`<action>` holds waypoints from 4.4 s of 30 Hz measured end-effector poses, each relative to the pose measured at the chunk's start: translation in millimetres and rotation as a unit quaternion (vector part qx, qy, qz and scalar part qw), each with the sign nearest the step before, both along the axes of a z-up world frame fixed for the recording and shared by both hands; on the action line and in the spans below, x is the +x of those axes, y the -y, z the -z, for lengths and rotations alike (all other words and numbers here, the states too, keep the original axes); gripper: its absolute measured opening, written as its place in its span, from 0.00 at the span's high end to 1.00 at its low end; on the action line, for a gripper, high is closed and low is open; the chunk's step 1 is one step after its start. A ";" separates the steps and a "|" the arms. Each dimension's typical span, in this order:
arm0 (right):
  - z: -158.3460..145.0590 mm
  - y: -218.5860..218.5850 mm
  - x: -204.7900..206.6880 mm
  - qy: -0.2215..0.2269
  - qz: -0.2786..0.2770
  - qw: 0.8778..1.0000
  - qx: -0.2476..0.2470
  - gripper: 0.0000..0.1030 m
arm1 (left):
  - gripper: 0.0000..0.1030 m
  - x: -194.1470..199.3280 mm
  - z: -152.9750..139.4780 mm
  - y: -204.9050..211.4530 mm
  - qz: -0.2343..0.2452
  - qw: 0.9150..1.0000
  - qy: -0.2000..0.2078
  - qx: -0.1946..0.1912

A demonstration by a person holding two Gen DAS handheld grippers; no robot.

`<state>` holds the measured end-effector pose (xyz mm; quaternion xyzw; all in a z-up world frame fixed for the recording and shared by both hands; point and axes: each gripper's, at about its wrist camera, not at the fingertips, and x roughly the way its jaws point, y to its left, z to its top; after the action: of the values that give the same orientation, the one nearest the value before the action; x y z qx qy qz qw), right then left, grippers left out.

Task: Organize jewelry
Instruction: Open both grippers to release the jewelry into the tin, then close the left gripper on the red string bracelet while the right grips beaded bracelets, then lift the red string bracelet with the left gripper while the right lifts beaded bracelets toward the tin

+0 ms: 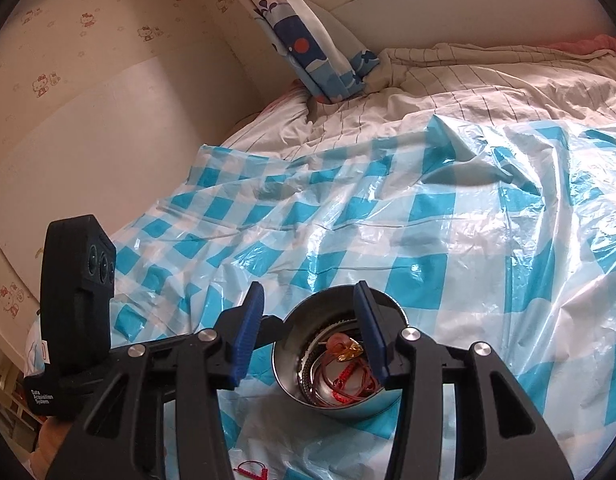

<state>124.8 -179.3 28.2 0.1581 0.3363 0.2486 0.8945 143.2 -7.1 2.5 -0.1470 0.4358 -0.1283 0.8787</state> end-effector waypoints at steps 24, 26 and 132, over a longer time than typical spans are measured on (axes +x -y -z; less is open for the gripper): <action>-4.4 37.2 -3.8 -0.044 0.070 0.996 -0.030 0.55 | 0.86 -24.4 -8.3 -14.6 0.045 0.998 -0.018 0.046; -6.2 34.6 -6.2 -0.042 0.065 0.996 -0.038 0.55 | 0.86 -30.2 -5.4 -6.6 0.072 0.995 -0.025 0.059; -18.2 18.6 -90.3 -0.078 -0.091 0.991 -0.053 0.92 | 0.98 -96.4 -51.8 1.2 0.167 0.983 0.078 0.024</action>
<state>34.5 -197.9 46.4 0.0984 0.4310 0.2974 0.8463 46.7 -8.3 54.3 -0.0408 0.3872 -0.2743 0.8793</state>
